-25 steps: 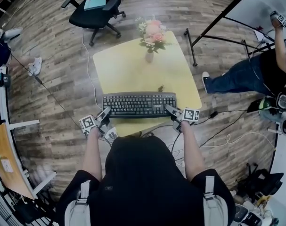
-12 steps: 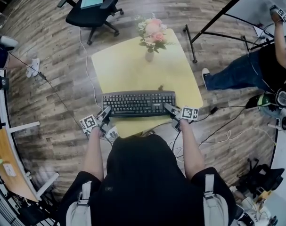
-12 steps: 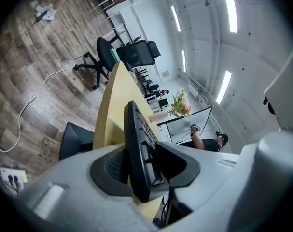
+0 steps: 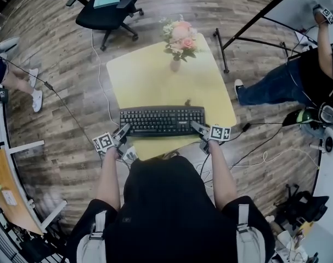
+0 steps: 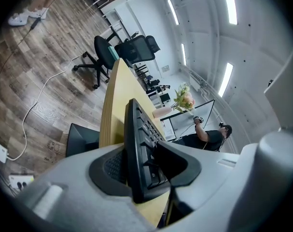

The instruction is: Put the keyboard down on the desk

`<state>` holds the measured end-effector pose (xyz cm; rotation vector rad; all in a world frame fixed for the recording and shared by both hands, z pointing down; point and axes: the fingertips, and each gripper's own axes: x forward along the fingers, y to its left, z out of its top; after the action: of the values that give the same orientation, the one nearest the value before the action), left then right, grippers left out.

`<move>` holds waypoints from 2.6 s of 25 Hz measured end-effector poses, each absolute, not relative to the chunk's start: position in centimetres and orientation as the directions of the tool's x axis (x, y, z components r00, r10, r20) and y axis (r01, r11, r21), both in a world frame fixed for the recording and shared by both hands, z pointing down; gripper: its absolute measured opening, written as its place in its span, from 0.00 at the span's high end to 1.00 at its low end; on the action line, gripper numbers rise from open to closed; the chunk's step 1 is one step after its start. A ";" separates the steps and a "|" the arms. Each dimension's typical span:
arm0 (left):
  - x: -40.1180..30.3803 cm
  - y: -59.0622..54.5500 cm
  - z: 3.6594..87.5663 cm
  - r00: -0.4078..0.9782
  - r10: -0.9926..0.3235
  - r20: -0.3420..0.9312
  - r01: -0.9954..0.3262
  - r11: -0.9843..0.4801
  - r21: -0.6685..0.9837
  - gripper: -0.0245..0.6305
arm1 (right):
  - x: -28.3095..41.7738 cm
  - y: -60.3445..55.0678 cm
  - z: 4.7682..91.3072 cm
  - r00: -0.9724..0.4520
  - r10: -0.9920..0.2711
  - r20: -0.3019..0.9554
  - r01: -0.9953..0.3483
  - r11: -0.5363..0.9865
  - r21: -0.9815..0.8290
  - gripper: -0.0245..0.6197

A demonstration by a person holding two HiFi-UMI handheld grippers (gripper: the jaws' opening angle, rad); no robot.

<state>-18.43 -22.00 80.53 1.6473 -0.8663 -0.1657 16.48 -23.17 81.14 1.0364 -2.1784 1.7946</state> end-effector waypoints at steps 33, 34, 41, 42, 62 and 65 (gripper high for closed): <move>-20.4 -21.9 83.1 0.556 -0.588 0.587 -0.765 -0.085 0.639 0.61 | 16.7 -23.0 82.5 -0.544 -0.350 0.762 -0.834 0.133 -0.535 0.46; -20.5 -21.9 83.3 0.552 -0.590 0.589 -0.767 -0.083 0.636 0.61 | 16.7 -23.0 82.5 -0.542 -0.350 0.764 -0.836 0.132 -0.533 0.46; -20.8 -21.9 83.9 0.540 -0.582 0.608 -0.780 -0.073 0.622 0.60 | 16.7 -23.0 82.4 -0.516 -0.359 0.778 -0.853 0.127 -0.507 0.45; -20.8 -21.9 83.9 0.539 -0.584 0.606 -0.780 -0.075 0.621 0.60 | 16.8 -23.1 82.4 -0.506 -0.360 0.784 -0.859 0.128 -0.496 0.45; -20.9 -22.0 83.0 0.489 -0.616 0.617 -0.835 -0.125 0.536 0.57 | 17.7 -23.7 81.1 -0.442 -0.463 0.768 -0.895 0.176 -0.410 0.41; -20.8 -21.9 82.9 0.484 -0.619 0.618 -0.837 -0.123 0.533 0.57 | 18.3 -24.1 80.6 -0.452 -0.482 0.750 -0.888 0.167 -0.428 0.41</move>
<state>-20.81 -21.91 82.93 1.8335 -1.2224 0.3052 18.30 -24.07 80.63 1.2941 -2.0044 1.2166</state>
